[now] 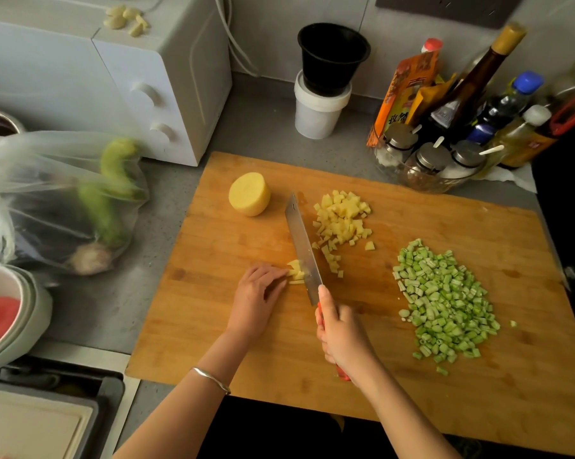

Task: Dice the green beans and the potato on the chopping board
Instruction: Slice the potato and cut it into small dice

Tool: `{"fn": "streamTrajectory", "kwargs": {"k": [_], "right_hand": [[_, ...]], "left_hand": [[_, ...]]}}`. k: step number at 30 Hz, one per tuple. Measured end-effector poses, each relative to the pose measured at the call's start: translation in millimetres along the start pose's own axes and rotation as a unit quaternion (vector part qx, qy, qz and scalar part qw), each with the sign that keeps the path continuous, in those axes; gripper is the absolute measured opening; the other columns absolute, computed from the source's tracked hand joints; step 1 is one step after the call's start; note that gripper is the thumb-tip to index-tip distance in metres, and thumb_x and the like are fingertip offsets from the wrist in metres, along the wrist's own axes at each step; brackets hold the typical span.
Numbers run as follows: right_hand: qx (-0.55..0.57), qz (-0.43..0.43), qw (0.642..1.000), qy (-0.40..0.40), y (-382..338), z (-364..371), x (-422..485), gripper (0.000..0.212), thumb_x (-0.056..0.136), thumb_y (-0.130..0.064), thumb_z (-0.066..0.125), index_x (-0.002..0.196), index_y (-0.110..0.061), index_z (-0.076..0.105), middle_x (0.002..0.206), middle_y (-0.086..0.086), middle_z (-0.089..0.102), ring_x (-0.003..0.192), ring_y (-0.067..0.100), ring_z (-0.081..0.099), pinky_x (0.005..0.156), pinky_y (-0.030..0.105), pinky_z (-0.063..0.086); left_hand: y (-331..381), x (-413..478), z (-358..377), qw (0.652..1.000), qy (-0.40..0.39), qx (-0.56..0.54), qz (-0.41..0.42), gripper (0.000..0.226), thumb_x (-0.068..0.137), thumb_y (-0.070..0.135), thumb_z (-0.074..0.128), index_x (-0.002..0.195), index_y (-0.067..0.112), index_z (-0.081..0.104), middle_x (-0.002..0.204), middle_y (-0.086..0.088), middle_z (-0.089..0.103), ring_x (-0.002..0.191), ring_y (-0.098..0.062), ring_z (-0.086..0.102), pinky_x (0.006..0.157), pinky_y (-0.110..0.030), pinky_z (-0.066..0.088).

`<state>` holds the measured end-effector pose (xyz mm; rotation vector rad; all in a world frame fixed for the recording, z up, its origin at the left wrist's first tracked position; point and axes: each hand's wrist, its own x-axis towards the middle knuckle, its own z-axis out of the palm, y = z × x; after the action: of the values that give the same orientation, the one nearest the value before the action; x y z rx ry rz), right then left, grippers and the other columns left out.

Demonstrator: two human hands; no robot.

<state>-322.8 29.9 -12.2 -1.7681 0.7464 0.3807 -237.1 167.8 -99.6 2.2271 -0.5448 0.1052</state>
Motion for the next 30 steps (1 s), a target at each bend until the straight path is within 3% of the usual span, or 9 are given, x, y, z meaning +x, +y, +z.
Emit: {"fn": "streamTrajectory", "kwargs": {"k": [4, 15, 23, 27, 30], "right_hand": [[-0.018, 0.006, 1.0, 0.014, -2, 6, 3, 0.059, 0.095, -0.063, 0.029, 0.061, -0.016, 0.041, 0.041, -0.008, 0.036, 0.038, 0.01, 0.033, 0.046, 0.027, 0.026], [-0.049, 0.024, 0.998, 0.031, 12, 15, 3, 0.063, 0.085, -0.071, 0.023, 0.056, -0.017, 0.039, 0.036, -0.009, 0.035, 0.037, 0.009, 0.034, 0.046, 0.028, 0.027], [-0.013, 0.016, 0.999, 0.04, -3, 11, 23, 0.06, 0.095, -0.064, 0.028, 0.06, -0.017, 0.042, 0.04, -0.009, 0.036, 0.041, 0.014, 0.034, 0.048, 0.029, 0.027], [-0.037, 0.001, 0.998, 0.049, 1, 0, 24, 0.059, 0.093, -0.067, 0.031, 0.064, -0.017, 0.046, 0.04, -0.01, 0.038, 0.042, 0.012, 0.037, 0.047, 0.027, 0.027], [-0.027, -0.018, 0.998, 0.046, 6, -7, 15, 0.058, 0.094, -0.065, 0.031, 0.064, -0.016, 0.043, 0.042, -0.009, 0.035, 0.037, 0.009, 0.032, 0.045, 0.026, 0.025]], "left_hand": [[0, 0, -1, 1.0, -0.001, 0.004, 0.002, 0.023, 0.088, 0.019, 0.065, 0.11, 0.016, 0.071, 0.105, 0.004, 0.068, 0.105, -0.002, 0.047, 0.093, -0.014, 0.035], [2, -1, -1, 1.0, -0.006, -0.002, 0.0, 0.025, 0.089, 0.024, 0.059, 0.108, 0.014, 0.072, 0.104, 0.003, 0.068, 0.104, -0.002, 0.046, 0.093, -0.004, 0.03], [2, -1, 0, 1.0, -0.01, 0.011, -0.001, 0.025, 0.082, 0.023, 0.071, 0.106, 0.013, 0.073, 0.102, 0.002, 0.068, 0.102, -0.007, 0.05, 0.094, -0.002, 0.029], [1, 1, 0, 1.0, -0.011, 0.013, -0.005, 0.027, 0.081, 0.026, 0.073, 0.106, 0.015, 0.072, 0.101, 0.004, 0.067, 0.099, -0.008, 0.052, 0.09, -0.007, 0.034], [2, 3, -1, 1.0, -0.008, 0.013, -0.006, 0.027, 0.081, 0.026, 0.073, 0.106, 0.017, 0.071, 0.099, 0.005, 0.067, 0.097, -0.009, 0.052, 0.086, -0.018, 0.043]]}}
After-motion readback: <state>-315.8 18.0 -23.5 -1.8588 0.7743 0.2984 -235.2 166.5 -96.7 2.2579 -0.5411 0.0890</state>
